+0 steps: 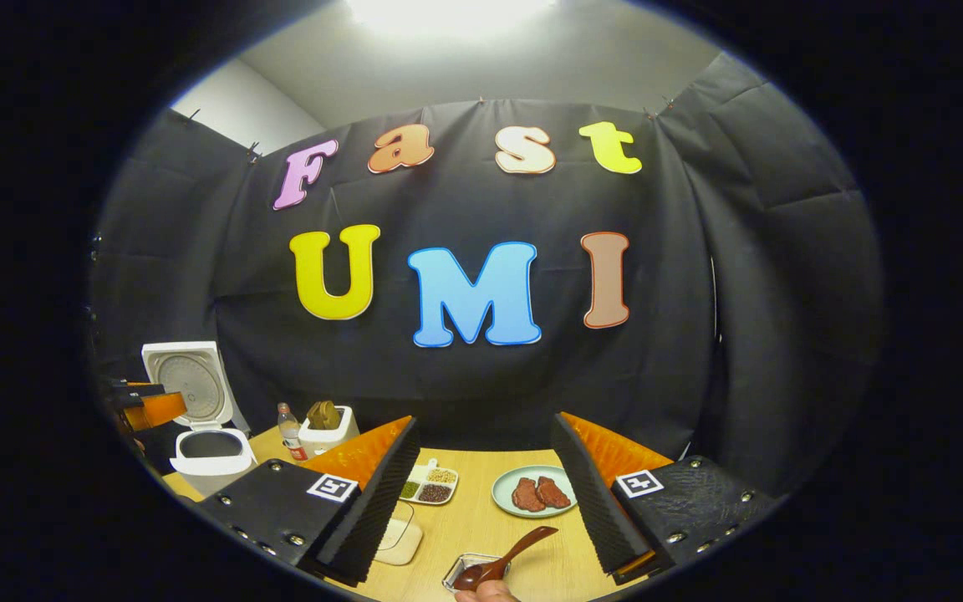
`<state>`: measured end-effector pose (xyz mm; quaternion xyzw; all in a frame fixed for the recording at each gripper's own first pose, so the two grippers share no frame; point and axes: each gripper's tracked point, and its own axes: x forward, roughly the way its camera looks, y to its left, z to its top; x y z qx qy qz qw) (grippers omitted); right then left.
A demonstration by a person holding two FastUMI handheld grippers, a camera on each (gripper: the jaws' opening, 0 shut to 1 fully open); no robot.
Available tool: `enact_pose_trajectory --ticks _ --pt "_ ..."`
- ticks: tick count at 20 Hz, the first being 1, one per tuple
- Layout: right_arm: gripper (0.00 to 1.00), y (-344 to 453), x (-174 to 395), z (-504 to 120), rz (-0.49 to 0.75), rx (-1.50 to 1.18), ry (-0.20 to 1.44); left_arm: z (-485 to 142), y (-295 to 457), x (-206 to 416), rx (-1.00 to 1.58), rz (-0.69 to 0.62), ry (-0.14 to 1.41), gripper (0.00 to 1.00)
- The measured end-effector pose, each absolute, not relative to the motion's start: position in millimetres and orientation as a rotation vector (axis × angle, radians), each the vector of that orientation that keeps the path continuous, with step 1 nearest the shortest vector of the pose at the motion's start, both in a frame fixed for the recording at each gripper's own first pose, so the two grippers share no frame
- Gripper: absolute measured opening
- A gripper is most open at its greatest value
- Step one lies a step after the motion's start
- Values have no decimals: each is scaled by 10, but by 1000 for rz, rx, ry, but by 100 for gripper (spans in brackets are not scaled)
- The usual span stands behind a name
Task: Close the left gripper, press the button to open the rice cooker; take a wooden spoon from the chopstick holder with the right hand, scoop a spoonful of rice and pour it into the rice cooker, then put the wooden spoon back into the chopstick holder.
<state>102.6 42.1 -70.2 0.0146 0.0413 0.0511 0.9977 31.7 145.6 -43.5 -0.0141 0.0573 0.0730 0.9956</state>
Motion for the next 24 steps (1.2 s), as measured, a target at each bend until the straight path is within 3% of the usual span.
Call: enact_pose_trajectory --ticks 5,12,24 --pt "96 528 1137 -765 101 63 106 -69 2054 508 13 295 72 100" --pt "96 578 1315 -932 102 84 156 142 3274 851 -53 693 68 100" --pt "96 292 1439 -1040 41 65 200 225 4891 1679 -27 1028 94 99"
